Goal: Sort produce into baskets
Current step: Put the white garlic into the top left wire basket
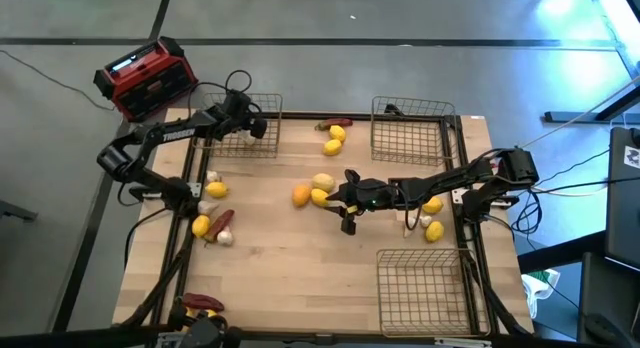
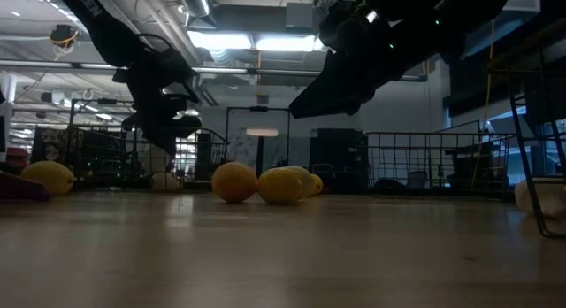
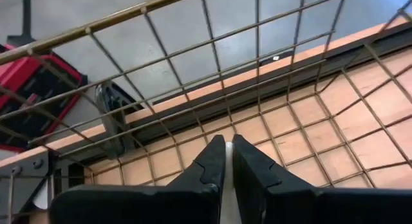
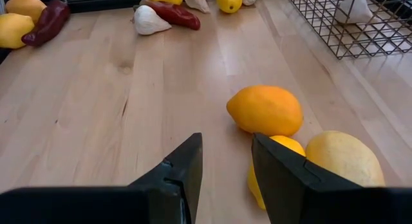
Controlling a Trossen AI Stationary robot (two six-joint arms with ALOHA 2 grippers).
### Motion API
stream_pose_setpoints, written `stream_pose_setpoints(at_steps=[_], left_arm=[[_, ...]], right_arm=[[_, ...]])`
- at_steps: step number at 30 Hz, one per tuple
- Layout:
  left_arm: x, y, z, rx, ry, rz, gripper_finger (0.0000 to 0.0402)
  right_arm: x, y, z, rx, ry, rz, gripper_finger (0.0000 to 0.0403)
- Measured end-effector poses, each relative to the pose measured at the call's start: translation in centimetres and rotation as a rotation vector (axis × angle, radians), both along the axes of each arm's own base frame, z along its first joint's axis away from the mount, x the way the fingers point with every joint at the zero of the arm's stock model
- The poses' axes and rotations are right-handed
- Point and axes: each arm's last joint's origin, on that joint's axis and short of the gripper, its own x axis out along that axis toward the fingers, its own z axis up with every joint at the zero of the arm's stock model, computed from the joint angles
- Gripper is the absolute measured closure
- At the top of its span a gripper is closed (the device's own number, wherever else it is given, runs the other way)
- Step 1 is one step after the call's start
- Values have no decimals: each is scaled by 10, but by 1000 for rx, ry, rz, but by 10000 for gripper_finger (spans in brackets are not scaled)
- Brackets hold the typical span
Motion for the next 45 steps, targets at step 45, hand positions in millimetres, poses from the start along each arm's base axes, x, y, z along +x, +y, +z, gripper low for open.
stream_pose_setpoints(at_steps=[45], left_arm=[[63, -153, 116, -40, -337, -837, 274]], right_arm=[[0, 0, 0, 11, -4, -6, 269]])
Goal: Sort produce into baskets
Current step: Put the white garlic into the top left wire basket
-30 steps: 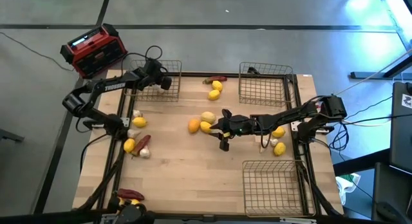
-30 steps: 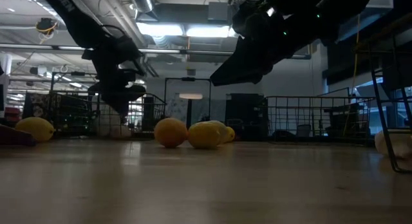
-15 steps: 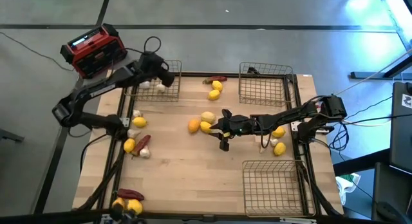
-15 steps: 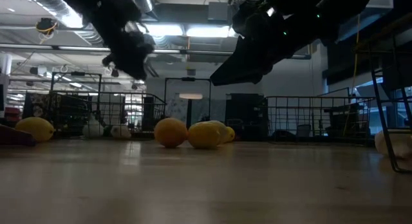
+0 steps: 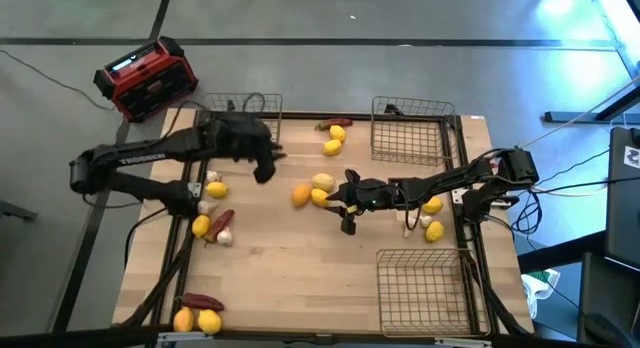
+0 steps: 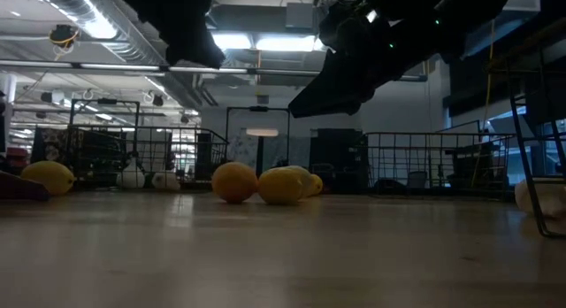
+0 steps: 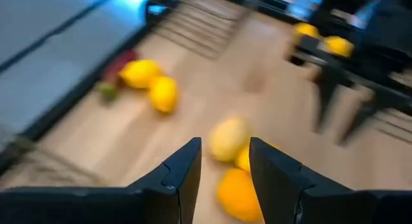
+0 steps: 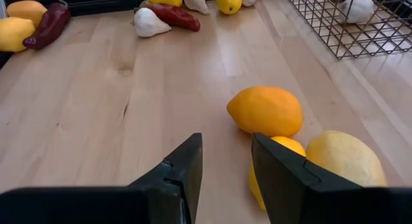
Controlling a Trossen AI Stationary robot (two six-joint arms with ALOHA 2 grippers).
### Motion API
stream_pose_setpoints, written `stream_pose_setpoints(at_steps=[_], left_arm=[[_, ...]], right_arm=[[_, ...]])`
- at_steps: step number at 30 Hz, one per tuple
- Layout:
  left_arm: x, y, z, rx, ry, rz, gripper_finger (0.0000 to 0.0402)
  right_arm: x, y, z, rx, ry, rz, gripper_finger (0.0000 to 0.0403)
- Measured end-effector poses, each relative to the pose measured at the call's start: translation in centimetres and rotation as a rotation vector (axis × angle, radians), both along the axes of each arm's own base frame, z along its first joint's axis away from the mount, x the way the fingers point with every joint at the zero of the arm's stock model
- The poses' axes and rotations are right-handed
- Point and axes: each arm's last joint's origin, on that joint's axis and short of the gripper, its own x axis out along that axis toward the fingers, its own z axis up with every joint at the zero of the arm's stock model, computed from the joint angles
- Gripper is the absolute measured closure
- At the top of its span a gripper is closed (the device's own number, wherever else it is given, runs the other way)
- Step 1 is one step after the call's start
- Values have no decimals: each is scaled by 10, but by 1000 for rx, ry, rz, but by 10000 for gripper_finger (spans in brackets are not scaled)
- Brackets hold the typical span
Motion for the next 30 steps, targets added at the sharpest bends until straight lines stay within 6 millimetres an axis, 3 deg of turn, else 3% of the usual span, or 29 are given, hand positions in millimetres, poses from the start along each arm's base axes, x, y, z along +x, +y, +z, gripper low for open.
stream_pose_setpoints(at_steps=[6, 18, 30], left_arm=[[5, -37, -10, -77, 40, -116, 274], [-11, -100, -64, -322, 221, -166, 274], [-51, -126, -84, -463, 574, 49, 274]], right_arm=[[0, 0, 0, 4, -1, -2, 269], [0, 0, 0, 5, -2, -2, 269], [0, 0, 0, 0, -4, -1, 269]])
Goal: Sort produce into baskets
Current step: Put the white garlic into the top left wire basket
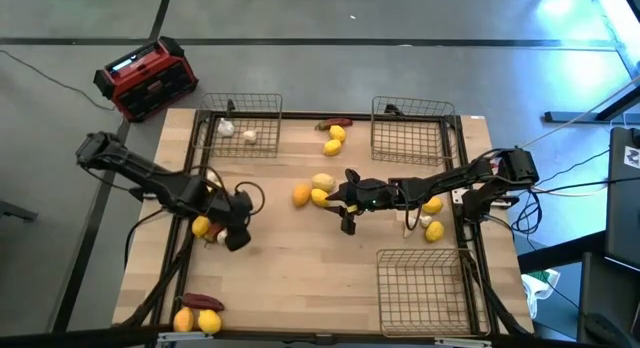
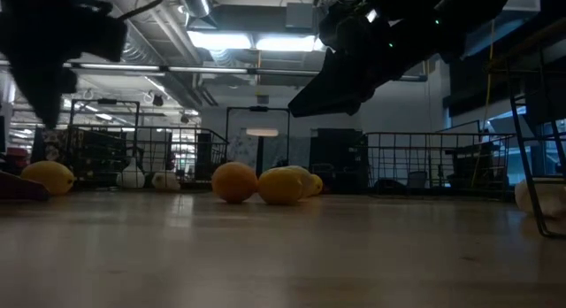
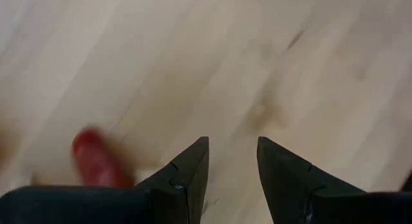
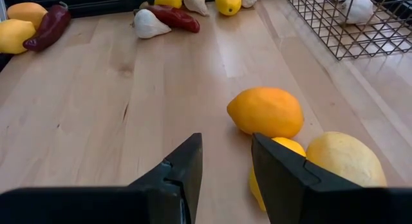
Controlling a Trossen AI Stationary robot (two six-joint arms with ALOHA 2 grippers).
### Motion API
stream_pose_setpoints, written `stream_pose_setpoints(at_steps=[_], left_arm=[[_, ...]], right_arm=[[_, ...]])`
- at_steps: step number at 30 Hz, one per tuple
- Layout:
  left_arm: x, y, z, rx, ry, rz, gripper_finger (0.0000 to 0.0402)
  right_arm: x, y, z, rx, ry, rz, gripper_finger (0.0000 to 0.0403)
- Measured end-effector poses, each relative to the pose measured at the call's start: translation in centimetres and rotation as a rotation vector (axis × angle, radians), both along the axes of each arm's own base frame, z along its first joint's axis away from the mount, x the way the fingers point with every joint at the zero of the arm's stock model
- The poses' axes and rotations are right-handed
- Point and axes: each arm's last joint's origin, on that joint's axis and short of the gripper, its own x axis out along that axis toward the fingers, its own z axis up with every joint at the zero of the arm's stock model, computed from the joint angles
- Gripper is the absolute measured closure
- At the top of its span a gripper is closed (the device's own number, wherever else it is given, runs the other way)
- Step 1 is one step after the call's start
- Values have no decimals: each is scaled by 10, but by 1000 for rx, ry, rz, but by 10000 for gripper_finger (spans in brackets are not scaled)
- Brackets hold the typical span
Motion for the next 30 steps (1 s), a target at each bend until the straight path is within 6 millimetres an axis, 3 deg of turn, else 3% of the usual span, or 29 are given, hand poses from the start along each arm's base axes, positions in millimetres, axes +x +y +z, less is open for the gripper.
stream_pose_setpoints(at_steps=[5, 19, 30], left_arm=[[-12, -4, -3, -4, 112, 73, 274], [-26, -10, -4, -17, 220, 306, 274], [-31, -16, -5, -12, 233, 300, 274]], right_arm=[[0, 0, 0, -1, 0, 0, 269], [0, 0, 0, -2, -1, 0, 269], [0, 0, 0, 2, 0, 8, 269]])
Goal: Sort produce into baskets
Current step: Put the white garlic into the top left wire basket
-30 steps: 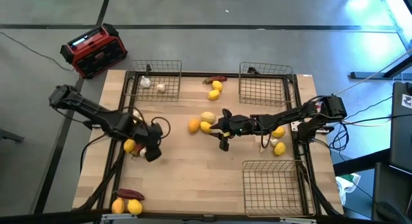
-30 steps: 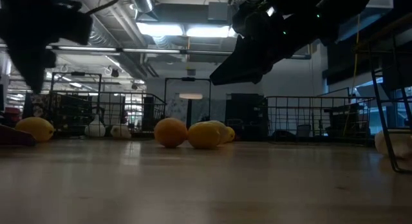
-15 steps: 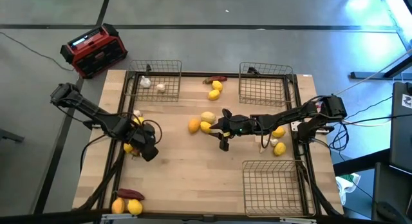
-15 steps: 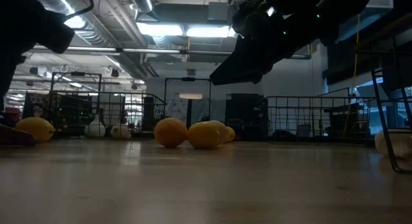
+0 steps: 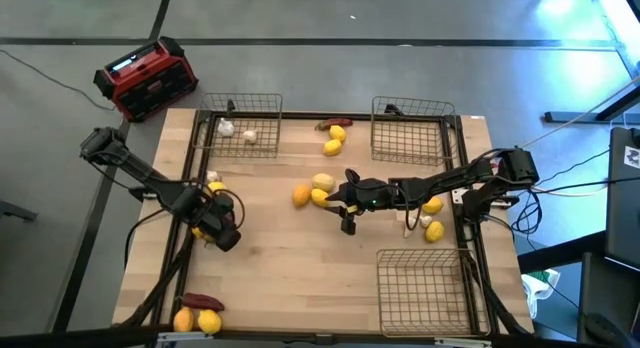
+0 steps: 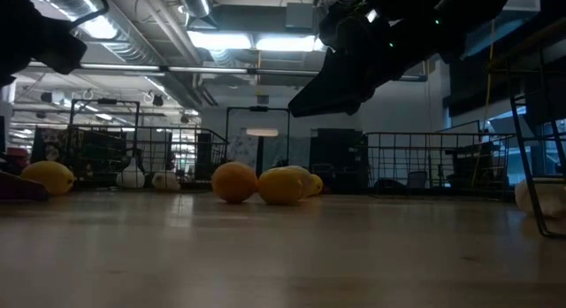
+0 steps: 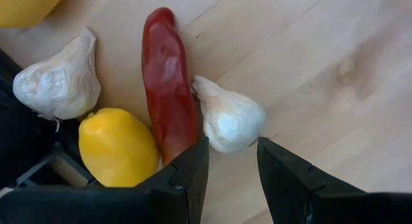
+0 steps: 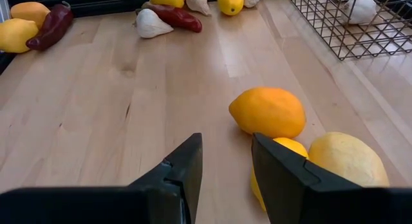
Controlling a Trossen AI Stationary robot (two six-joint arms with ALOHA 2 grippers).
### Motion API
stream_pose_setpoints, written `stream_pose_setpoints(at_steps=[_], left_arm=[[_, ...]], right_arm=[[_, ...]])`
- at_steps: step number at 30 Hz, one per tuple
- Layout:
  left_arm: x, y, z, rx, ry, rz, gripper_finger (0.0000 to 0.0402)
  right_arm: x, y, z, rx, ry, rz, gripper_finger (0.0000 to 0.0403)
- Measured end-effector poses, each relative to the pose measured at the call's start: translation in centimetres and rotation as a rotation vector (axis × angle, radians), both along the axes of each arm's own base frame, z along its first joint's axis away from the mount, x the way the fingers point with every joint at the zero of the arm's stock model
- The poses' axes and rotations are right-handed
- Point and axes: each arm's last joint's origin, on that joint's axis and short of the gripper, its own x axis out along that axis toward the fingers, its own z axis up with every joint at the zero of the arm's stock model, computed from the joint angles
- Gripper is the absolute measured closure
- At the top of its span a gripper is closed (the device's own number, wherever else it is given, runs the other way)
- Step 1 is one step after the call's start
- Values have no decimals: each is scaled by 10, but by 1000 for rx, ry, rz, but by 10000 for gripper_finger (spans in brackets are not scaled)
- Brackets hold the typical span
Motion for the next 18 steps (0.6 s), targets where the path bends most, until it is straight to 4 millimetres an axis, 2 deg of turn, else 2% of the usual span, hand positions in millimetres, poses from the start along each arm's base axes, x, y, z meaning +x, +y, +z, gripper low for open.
stream_pose_setpoints(at_steps=[9, 18], left_arm=[[1, 0, 0, 14, -21, -10, 274], [8, -4, -6, 43, -7, -113, 274]], right_arm=[[0, 0, 0, 0, 0, 1, 269], [0, 0, 0, 0, 0, 1, 269]])
